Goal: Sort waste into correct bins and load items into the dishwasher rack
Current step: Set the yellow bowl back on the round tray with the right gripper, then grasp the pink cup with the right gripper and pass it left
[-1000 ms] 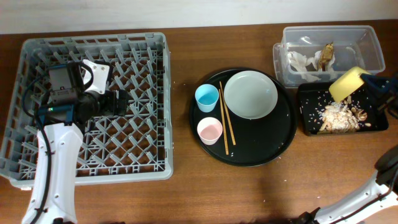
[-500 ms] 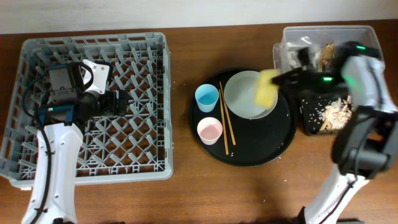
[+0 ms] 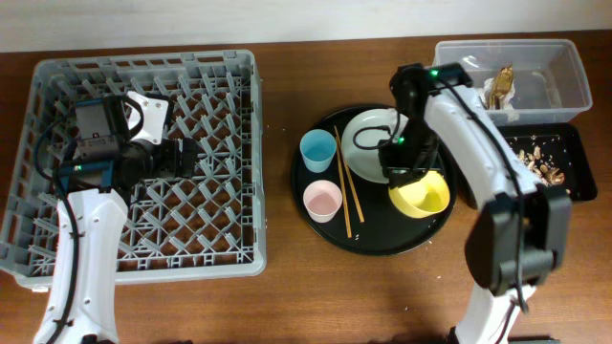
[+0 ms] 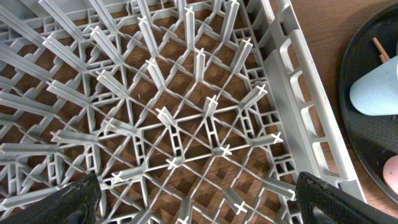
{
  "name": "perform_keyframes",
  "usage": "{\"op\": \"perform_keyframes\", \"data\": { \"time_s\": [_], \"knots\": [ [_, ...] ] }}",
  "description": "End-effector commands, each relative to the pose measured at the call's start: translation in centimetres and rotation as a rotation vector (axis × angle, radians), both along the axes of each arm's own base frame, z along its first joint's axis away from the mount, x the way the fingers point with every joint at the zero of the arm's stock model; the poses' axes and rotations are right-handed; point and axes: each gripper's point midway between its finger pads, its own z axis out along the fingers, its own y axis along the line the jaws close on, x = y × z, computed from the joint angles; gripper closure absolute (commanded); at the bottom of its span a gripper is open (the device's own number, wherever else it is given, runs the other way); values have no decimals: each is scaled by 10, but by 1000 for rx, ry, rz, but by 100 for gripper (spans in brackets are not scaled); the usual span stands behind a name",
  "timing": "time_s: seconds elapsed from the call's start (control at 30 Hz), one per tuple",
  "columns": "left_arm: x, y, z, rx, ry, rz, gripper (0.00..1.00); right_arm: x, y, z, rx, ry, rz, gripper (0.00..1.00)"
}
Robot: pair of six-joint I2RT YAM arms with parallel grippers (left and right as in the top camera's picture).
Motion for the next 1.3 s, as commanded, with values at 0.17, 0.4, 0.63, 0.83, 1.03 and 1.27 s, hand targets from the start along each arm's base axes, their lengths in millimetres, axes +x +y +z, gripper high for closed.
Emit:
{"op": "perform_keyframes", "data": {
  "time_s": [0.17, 0.4, 0.63, 0.83, 1.03, 1.27],
  "knots": [
    [2, -3, 6, -8, -15, -19, 0, -11, 8, -25, -189, -210, -70, 96],
    [2, -3, 6, -8, -15, -19, 0, -17, 18, -67, -169, -226, -67, 51],
    [2, -3, 6, -7, -15, -18, 0, 14, 92, -11, 157, -314, 33, 43],
    [2, -3, 6, -7, -15, -18, 0, 1, 110, -54, 89, -221, 69, 57],
    [2, -3, 6, -7, -15, -19, 0, -2, 105, -51, 75, -209, 77, 96],
    [-29, -124, 75, -694, -130, -556, 0, 18, 51, 132, 506, -585, -7, 96]
  ]
}}
